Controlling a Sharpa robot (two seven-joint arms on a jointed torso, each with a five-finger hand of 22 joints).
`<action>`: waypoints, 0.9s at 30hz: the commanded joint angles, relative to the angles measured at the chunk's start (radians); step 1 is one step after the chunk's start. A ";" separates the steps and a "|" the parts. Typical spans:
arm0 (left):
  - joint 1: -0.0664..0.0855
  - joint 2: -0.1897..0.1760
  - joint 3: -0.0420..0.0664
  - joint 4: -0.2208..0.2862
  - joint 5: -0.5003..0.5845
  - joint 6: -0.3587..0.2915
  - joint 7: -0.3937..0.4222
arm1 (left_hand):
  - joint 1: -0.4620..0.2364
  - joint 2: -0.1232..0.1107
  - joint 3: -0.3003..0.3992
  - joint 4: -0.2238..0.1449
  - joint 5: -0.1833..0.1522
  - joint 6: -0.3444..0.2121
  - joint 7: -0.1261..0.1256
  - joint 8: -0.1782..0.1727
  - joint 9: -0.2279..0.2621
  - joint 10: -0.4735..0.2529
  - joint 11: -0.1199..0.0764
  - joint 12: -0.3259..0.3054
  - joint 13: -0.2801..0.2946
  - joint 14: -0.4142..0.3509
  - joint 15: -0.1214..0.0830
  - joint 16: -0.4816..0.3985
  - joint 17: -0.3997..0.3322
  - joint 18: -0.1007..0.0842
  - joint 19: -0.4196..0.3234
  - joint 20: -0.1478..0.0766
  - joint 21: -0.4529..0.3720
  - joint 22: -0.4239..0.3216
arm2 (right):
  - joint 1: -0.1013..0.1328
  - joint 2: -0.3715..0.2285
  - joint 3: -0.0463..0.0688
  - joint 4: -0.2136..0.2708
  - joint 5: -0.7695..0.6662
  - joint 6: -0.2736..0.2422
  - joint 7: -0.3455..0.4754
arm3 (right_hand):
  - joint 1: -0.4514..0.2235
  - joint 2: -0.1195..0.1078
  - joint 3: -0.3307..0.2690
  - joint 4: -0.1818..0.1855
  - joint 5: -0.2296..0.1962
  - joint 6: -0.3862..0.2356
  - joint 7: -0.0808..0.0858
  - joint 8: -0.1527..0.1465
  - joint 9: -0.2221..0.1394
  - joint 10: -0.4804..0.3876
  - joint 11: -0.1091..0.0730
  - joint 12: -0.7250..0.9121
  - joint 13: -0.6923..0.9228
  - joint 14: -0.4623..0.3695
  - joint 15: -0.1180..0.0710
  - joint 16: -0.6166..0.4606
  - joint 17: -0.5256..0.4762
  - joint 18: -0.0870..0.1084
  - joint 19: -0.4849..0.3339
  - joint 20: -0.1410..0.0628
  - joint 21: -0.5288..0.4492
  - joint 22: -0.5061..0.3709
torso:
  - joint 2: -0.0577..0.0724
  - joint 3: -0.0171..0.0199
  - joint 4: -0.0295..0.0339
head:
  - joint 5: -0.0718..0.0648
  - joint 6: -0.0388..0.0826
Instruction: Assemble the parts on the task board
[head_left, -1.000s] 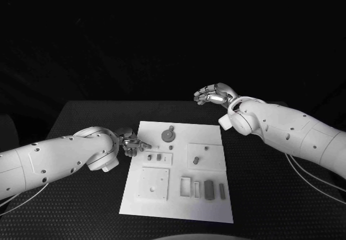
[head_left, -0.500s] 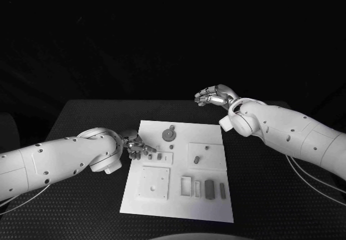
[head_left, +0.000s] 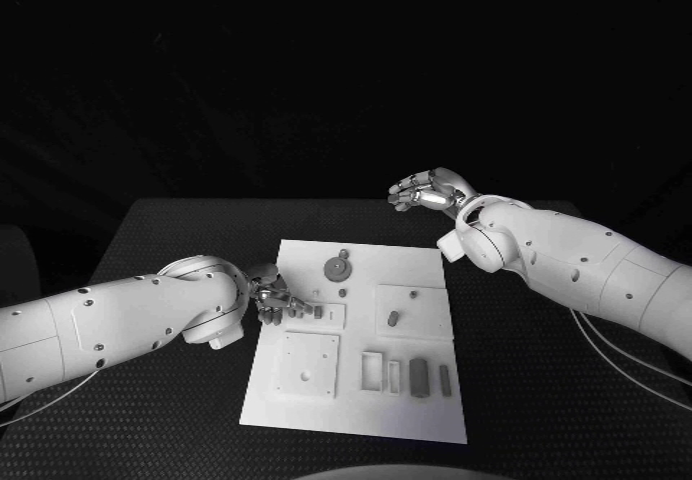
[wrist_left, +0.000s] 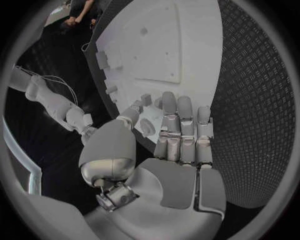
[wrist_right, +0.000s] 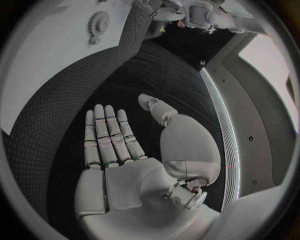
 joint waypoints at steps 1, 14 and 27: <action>-0.002 0.004 0.000 0.002 -0.017 0.043 -0.006 | 0.000 0.013 -0.008 0.000 -0.004 0.008 0.002 0.005 -0.002 0.001 -0.004 -0.003 -0.002 -0.003 0.000 -0.002 -0.001 0.006 -0.007 -0.101 -0.001 -0.002 | 0.000 0.000 0.000 0.000 0.002 0.011 0.007 | -0.007 0.005 -0.008 0.000 0.007 -0.002 0.019 0.004 -0.002 0.009 0.000 -0.007 0.001 -0.009 0.001 0.002 -0.001 -0.014 -0.001 -0.004 -0.005 0.002 | 0.000 -0.0008 0.0001 | -0.001 -0.001; -0.011 0.023 0.000 -0.033 -0.017 0.033 0.005 | 0.019 0.045 -0.022 -0.014 -0.004 0.014 0.001 0.010 -0.010 0.002 -0.005 -0.005 -0.002 -0.002 0.001 -0.003 -0.002 0.005 -0.009 -0.100 0.001 -0.005 | -0.001 0.002 0.000 0.000 0.002 0.011 0.007 | -0.007 0.005 -0.008 0.000 0.007 -0.002 0.019 0.004 -0.002 0.009 0.000 -0.007 0.001 -0.009 0.001 0.002 -0.002 -0.014 0.000 -0.005 -0.006 0.002 | 0.000 -0.0009 -0.0001 | -0.001 -0.001; -0.014 0.033 0.000 -0.053 -0.014 0.034 0.011 | 0.053 0.076 -0.024 -0.032 -0.004 0.014 0.002 0.013 -0.018 0.003 -0.005 -0.007 -0.002 -0.002 0.001 -0.003 -0.003 0.005 -0.009 -0.100 0.003 -0.010 | -0.001 0.002 0.000 0.001 0.002 0.012 0.007 | -0.007 0.005 -0.008 0.000 0.007 -0.002 0.019 0.004 -0.002 0.009 0.000 -0.008 0.001 -0.009 0.001 0.002 -0.002 -0.014 0.000 -0.005 -0.006 0.003 | 0.000 -0.0003 0.0002 | -0.001 -0.003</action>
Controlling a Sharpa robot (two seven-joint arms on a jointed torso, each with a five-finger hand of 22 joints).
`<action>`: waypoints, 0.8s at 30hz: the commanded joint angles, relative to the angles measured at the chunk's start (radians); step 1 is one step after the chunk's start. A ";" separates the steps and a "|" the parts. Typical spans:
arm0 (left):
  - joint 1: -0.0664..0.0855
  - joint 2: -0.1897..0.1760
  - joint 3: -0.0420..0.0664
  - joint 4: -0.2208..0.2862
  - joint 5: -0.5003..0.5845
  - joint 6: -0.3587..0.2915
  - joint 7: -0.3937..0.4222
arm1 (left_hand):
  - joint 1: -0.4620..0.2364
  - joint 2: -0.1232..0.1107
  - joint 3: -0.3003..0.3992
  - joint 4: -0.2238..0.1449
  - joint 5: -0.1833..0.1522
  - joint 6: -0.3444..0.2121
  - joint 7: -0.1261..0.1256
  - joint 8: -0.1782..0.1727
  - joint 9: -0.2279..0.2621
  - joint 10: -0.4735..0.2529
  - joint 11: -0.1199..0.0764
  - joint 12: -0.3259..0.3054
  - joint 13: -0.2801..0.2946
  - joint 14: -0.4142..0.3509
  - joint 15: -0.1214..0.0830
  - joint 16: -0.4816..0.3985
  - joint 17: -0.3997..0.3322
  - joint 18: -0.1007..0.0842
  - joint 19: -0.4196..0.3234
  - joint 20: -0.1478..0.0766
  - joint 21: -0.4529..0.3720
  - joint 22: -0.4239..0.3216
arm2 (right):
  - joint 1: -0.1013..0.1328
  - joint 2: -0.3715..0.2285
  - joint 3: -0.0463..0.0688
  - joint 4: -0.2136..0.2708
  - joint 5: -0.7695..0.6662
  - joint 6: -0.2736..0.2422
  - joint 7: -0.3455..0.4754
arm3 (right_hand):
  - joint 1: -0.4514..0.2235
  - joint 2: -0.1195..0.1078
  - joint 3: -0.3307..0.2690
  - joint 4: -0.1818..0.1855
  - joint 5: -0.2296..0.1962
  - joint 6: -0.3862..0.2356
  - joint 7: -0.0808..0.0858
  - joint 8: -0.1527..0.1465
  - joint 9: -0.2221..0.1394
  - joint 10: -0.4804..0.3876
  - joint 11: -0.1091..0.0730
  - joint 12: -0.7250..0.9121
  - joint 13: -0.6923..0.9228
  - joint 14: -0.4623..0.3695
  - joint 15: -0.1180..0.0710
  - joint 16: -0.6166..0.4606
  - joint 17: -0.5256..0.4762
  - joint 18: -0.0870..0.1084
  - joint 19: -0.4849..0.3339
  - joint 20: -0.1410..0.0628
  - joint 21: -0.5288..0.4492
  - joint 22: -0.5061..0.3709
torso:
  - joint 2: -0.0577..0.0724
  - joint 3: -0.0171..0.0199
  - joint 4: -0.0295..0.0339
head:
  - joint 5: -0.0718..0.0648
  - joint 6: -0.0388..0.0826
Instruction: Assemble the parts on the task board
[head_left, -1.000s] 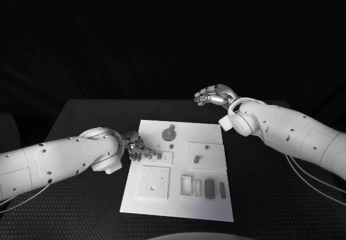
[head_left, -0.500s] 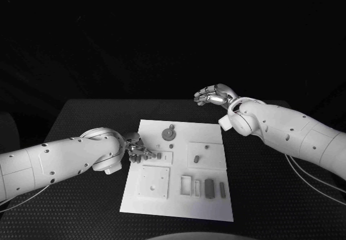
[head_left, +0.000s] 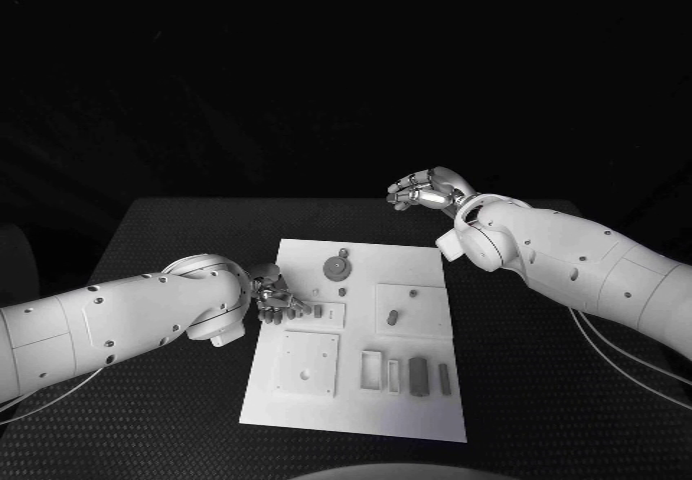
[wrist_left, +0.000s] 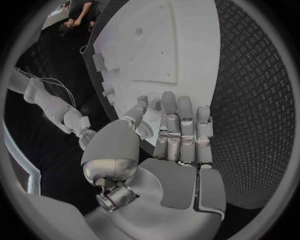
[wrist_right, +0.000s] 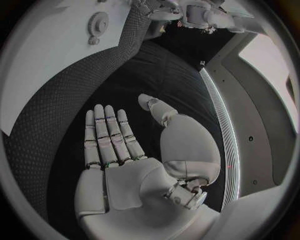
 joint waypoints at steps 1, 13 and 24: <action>-0.006 0.004 -0.003 -0.006 -0.004 0.014 0.003 | 0.008 0.012 0.000 -0.010 -0.004 -0.006 0.003 -0.002 -0.008 0.003 -0.005 -0.006 -0.001 -0.002 0.001 -0.003 -0.001 0.003 -0.009 -0.100 -0.001 -0.002 | 0.000 0.001 0.000 0.001 0.002 0.012 0.007 | -0.007 0.005 -0.008 0.000 0.007 -0.002 0.019 0.004 -0.001 0.009 0.000 -0.004 0.001 -0.009 0.001 0.002 -0.001 -0.014 0.000 -0.005 -0.007 0.001 | 0.000 0.0002 0.0001 | 0.000 -0.001; -0.010 0.007 -0.003 -0.008 -0.004 0.027 0.005 | 0.087 0.047 0.014 -0.074 -0.003 -0.002 0.004 0.004 -0.013 0.008 -0.004 -0.005 -0.001 0.001 0.002 -0.002 -0.001 -0.001 -0.008 -0.098 0.004 -0.004 | 0.000 0.001 0.000 0.001 0.002 0.013 0.007 | -0.007 0.005 -0.008 0.000 0.007 -0.002 0.020 0.004 -0.002 0.009 0.000 -0.004 0.001 -0.009 0.001 0.002 -0.001 -0.014 0.000 -0.005 -0.007 0.001 | 0.000 -0.0002 0.0001 | -0.001 -0.002; -0.010 0.006 -0.003 -0.009 -0.004 0.033 0.007 | 0.137 0.084 0.017 -0.138 -0.003 0.005 0.003 0.014 -0.023 0.020 -0.005 -0.007 -0.003 0.009 0.002 0.000 -0.002 -0.005 -0.004 -0.099 0.009 -0.013 | -0.001 0.001 0.000 0.000 0.002 0.014 0.006 | -0.008 0.005 -0.008 0.001 0.007 -0.002 0.020 0.004 -0.002 0.010 0.000 -0.004 0.001 -0.009 0.001 0.002 -0.001 -0.014 0.000 -0.004 -0.007 0.002 | 0.000 -0.0003 -0.0001 | -0.002 -0.004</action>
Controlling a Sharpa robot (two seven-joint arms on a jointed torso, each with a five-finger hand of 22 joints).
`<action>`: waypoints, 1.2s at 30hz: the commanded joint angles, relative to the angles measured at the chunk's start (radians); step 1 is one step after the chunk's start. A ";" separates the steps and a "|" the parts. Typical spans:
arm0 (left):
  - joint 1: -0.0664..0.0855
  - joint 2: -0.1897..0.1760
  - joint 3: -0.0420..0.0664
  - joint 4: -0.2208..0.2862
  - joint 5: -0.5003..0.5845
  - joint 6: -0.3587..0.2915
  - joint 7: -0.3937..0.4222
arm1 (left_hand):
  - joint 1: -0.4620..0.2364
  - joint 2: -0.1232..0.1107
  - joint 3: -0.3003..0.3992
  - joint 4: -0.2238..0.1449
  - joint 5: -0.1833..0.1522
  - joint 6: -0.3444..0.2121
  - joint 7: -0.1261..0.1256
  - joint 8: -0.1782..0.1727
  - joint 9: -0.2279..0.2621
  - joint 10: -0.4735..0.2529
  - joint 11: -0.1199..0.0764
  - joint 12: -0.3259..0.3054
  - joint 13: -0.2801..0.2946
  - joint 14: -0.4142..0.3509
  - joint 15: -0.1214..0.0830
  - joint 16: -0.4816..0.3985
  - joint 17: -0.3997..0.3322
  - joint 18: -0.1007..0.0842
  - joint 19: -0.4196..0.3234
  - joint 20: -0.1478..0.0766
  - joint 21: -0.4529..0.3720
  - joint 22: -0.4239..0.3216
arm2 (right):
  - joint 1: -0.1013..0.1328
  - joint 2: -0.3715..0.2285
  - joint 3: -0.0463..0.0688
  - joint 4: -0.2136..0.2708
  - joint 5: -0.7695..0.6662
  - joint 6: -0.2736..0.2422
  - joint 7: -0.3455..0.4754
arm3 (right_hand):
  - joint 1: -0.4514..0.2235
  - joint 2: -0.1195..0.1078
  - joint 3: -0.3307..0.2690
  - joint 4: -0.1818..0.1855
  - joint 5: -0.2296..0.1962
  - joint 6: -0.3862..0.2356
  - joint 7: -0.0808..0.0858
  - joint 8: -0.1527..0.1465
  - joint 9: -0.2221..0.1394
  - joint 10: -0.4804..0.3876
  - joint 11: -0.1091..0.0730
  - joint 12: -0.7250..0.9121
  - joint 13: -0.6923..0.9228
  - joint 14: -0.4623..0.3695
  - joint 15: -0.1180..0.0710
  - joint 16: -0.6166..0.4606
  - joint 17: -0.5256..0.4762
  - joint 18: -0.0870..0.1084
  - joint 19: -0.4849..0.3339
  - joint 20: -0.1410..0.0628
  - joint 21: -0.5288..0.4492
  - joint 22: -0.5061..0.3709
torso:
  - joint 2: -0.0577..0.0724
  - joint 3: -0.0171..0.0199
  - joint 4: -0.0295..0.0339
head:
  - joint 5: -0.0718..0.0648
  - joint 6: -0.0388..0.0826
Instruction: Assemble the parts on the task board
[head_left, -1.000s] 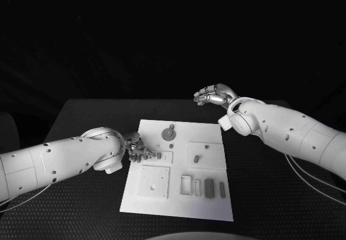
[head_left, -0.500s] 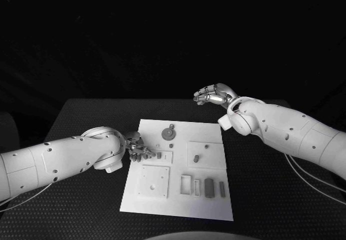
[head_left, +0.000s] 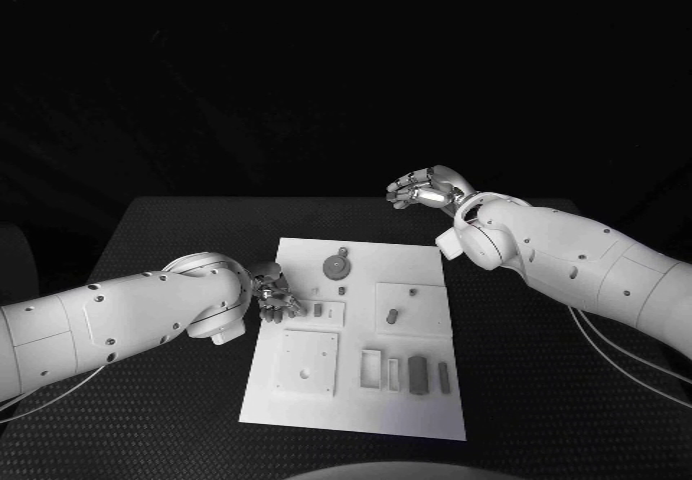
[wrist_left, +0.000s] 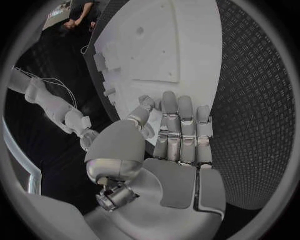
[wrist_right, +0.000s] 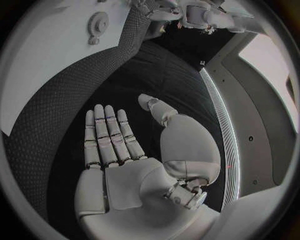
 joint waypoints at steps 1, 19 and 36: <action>-0.009 0.001 -0.006 -0.003 -0.004 0.022 -0.007 | 0.024 0.010 0.003 -0.014 0.000 0.009 0.000 0.008 -0.001 0.010 0.000 -0.007 -0.002 0.010 0.001 0.000 -0.001 -0.011 -0.003 -0.099 0.006 -0.002 | -0.001 0.001 0.000 0.000 0.002 0.014 0.007 | -0.008 0.006 -0.006 -0.002 0.007 -0.002 0.020 0.004 -0.001 0.010 0.000 -0.004 0.001 -0.009 0.001 0.002 -0.001 -0.014 0.000 -0.004 -0.004 0.002 | 0.000 -0.0003 -0.0004 | 0.000 -0.001; -0.008 -0.003 -0.005 0.003 0.027 -0.032 -0.002 | 0.039 -0.005 0.115 0.041 -0.004 0.035 -0.008 0.041 0.011 0.035 -0.006 -0.016 -0.008 0.024 -0.001 0.003 -0.002 -0.013 0.011 -0.101 0.018 -0.014 | -0.002 0.002 0.000 -0.001 0.002 0.013 0.007 | -0.008 0.006 -0.006 -0.002 0.007 -0.003 0.020 0.004 -0.002 0.010 0.000 -0.005 0.001 -0.009 0.001 0.002 -0.002 -0.014 0.000 -0.005 -0.005 0.002 | 0.000 0.0011 -0.0015 | 0.000 -0.002; 0.007 -0.009 0.004 0.018 0.050 -0.034 -0.022 | 0.041 -0.003 0.121 0.041 -0.003 0.036 -0.010 0.047 0.017 0.038 -0.007 -0.016 -0.008 0.026 -0.002 0.004 -0.001 -0.012 0.010 -0.102 0.021 -0.013 | -0.002 0.003 0.000 -0.003 0.002 0.015 0.005 | -0.006 0.005 -0.005 -0.003 0.008 -0.003 0.020 0.004 -0.002 0.010 0.001 -0.006 0.001 -0.009 0.001 0.003 -0.002 -0.014 0.000 -0.005 -0.006 0.003 | 0.000 0.0003 0.0003 | -0.003 0.000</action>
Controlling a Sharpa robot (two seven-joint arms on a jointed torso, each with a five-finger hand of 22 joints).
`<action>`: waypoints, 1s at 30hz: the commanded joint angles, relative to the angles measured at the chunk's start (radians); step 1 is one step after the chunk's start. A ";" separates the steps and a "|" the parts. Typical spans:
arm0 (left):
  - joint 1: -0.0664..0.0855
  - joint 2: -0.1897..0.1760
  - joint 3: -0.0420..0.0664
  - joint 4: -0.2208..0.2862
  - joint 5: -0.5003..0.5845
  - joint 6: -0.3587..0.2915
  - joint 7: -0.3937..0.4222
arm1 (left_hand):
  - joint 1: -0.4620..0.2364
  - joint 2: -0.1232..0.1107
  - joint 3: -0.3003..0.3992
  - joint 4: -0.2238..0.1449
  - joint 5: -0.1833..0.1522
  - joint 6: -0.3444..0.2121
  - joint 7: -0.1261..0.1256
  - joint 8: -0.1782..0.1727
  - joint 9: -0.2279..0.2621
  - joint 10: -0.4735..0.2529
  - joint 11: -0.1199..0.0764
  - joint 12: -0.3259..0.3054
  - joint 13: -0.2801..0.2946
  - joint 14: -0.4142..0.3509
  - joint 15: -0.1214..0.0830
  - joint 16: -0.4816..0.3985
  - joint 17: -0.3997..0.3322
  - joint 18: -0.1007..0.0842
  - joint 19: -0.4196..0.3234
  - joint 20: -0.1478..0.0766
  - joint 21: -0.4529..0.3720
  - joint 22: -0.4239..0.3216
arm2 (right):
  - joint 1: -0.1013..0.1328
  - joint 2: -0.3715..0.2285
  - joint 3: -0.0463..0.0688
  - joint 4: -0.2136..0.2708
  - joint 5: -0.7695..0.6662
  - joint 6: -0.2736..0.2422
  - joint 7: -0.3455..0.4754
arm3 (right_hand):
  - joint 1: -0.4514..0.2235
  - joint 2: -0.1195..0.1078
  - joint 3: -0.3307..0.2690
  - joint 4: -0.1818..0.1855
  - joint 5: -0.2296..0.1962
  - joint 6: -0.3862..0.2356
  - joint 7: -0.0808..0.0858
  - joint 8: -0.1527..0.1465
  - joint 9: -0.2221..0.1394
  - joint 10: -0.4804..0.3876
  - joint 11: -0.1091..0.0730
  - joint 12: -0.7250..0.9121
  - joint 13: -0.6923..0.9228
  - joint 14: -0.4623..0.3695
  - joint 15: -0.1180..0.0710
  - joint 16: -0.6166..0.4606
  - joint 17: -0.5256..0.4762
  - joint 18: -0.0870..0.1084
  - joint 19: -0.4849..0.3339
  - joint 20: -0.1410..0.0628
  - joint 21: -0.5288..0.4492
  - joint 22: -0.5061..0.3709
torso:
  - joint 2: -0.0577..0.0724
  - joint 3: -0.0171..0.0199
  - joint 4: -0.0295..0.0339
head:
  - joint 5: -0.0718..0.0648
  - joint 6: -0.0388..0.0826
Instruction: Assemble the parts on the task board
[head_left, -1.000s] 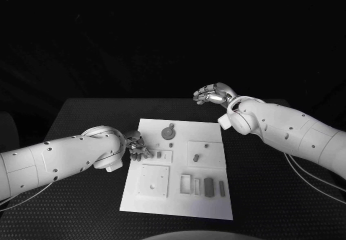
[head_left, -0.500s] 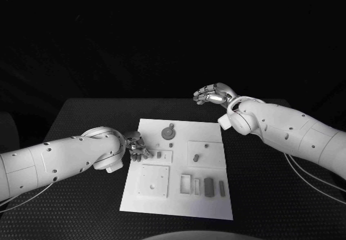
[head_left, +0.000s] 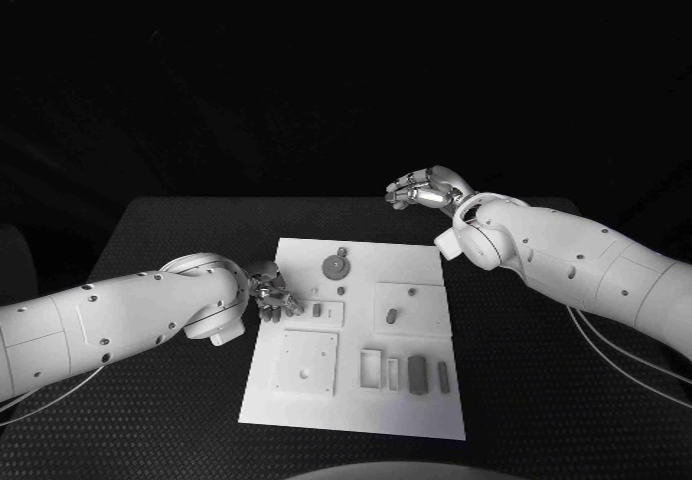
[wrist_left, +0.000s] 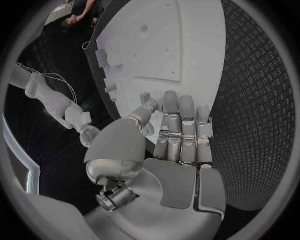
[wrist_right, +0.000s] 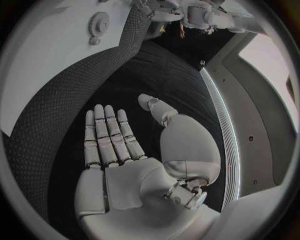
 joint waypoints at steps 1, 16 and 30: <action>0.005 0.003 0.001 0.003 0.025 -0.006 -0.013 | 0.002 0.009 0.006 -0.004 0.004 0.008 -0.003 0.008 0.005 0.016 -0.011 -0.004 0.000 0.004 -0.002 0.004 0.000 -0.012 0.004 -0.101 0.005 -0.001 | -0.001 0.002 0.000 0.000 0.002 0.015 0.005 | -0.006 0.005 -0.003 -0.001 0.004 -0.003 0.020 0.004 -0.002 0.006 -0.003 -0.006 0.001 -0.006 -0.002 0.003 -0.002 -0.014 0.000 -0.005 -0.006 0.002 | 0.000 -0.0011 0.0010 | 0.000 0.001; 0.019 0.007 0.001 -0.006 0.068 0.055 -0.039 | 0.014 0.004 0.022 -0.018 0.016 0.010 -0.006 0.015 0.009 0.022 -0.012 -0.005 0.000 0.008 -0.004 0.004 -0.001 -0.012 0.001 -0.103 0.011 -0.001 | -0.001 0.003 0.000 -0.002 0.002 0.018 0.004 | -0.005 0.004 -0.003 -0.002 0.005 -0.004 0.021 0.004 -0.002 0.006 -0.003 -0.007 0.001 -0.007 -0.002 0.003 -0.002 -0.015 0.000 -0.005 -0.007 0.002 | 0.000 -0.0012 0.0010 | -0.001 0.001; 0.071 0.015 0.003 -0.050 0.222 0.187 -0.053 | 0.015 0.008 0.025 -0.028 0.013 0.008 -0.004 0.015 0.008 0.022 -0.010 -0.006 -0.001 0.006 -0.002 0.003 -0.002 -0.013 -0.004 -0.102 0.012 -0.002 | -0.002 0.010 0.000 -0.007 0.002 0.019 0.004 | -0.005 0.004 -0.003 -0.002 0.005 -0.004 0.021 0.004 -0.003 0.006 -0.002 -0.008 0.001 -0.007 -0.002 0.003 -0.002 -0.015 0.000 -0.005 -0.008 0.003 | 0.000 0.0000 -0.0007 | 0.005 -0.001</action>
